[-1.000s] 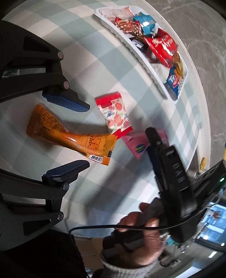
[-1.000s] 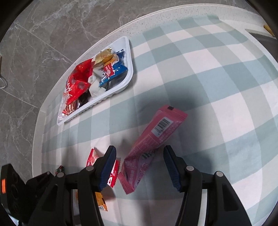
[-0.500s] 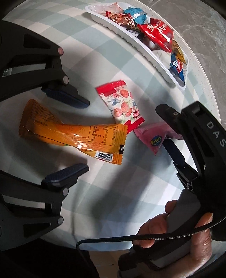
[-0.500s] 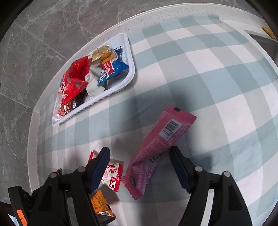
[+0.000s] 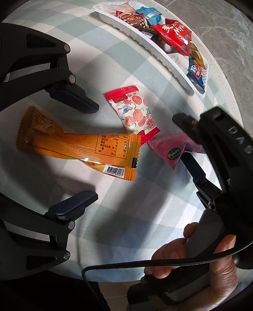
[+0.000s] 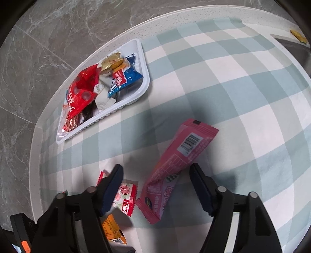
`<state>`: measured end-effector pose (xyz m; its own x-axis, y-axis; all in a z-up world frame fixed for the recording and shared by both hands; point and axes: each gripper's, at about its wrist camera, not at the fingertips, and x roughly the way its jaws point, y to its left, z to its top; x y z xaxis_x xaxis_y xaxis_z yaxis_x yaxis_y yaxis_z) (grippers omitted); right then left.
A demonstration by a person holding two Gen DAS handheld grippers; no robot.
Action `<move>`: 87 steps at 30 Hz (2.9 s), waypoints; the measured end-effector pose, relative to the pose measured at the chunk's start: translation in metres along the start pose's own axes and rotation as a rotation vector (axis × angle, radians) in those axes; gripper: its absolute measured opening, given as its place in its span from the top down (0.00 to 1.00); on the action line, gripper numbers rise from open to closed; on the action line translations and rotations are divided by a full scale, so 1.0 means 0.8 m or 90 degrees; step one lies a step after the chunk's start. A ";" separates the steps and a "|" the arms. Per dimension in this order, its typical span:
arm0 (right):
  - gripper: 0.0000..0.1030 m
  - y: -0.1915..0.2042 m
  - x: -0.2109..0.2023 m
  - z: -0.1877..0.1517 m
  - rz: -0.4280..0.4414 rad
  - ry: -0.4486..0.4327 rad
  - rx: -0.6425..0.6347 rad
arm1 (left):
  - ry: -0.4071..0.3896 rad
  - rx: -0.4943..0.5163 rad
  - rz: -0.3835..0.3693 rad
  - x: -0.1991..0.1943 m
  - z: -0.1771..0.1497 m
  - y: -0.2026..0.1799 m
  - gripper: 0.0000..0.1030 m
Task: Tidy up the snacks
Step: 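Grasp the orange bar with the left gripper while the right grasps the pink bar, then carry the orange and pink bars over the white tray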
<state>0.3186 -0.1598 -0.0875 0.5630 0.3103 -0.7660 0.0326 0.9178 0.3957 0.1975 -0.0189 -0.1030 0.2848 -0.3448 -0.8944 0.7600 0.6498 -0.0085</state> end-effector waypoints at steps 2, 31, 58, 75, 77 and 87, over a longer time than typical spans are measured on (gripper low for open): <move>0.42 0.000 -0.001 -0.002 -0.018 -0.004 -0.006 | -0.003 -0.001 -0.001 -0.001 -0.001 -0.001 0.22; 0.77 0.003 -0.057 -0.007 0.094 -0.051 -0.029 | -0.115 -0.206 -0.033 -0.086 0.001 0.098 0.86; 0.77 0.097 -0.046 0.081 0.093 -0.055 -0.144 | -0.156 -0.354 0.050 -0.111 0.031 0.252 0.86; 0.77 0.133 -0.010 0.140 0.065 -0.041 -0.204 | -0.153 -0.386 0.062 -0.088 0.046 0.304 0.86; 0.77 0.136 -0.004 0.148 0.063 -0.039 -0.210 | -0.153 -0.392 0.061 -0.084 0.048 0.311 0.86; 0.77 0.153 0.027 0.181 0.042 -0.025 -0.253 | -0.159 -0.429 0.055 -0.071 0.058 0.342 0.86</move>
<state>0.4544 -0.0763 0.0175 0.5842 0.3688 -0.7230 -0.3225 0.9229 0.2103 0.4165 0.1470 -0.0338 0.5134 -0.3655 -0.7765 0.2267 0.9304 -0.2880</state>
